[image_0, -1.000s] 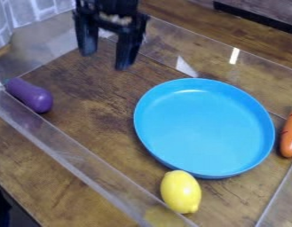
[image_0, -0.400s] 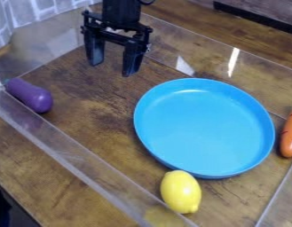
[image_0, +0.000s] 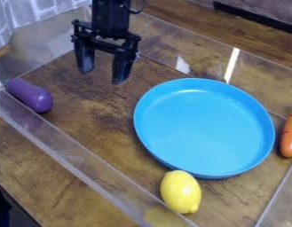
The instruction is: Move the carrot to the right side
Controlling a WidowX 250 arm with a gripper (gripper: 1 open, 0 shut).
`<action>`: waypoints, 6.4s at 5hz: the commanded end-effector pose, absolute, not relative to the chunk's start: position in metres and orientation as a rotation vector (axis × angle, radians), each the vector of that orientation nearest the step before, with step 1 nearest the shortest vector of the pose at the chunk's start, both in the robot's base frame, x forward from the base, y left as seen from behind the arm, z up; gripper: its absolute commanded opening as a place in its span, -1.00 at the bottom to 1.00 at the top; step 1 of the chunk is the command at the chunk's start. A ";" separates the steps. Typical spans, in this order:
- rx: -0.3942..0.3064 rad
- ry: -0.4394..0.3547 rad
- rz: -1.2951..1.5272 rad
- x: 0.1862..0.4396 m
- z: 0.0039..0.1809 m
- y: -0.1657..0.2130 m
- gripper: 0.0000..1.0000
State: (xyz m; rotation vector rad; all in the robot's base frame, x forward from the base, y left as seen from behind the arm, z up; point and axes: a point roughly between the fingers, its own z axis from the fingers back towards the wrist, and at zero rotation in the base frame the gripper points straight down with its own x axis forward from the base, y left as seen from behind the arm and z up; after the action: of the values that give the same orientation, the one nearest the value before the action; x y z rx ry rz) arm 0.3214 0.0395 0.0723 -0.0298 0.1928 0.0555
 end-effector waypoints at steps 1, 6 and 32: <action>-0.026 0.101 -0.001 0.333 0.089 0.054 1.00; -0.034 0.070 -0.068 0.366 0.111 0.045 1.00; -0.201 -0.023 -0.596 0.296 0.071 -0.133 1.00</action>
State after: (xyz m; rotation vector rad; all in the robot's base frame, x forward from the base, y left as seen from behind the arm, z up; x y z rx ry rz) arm 0.2911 -0.1327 0.0596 -0.1980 0.0137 -0.5959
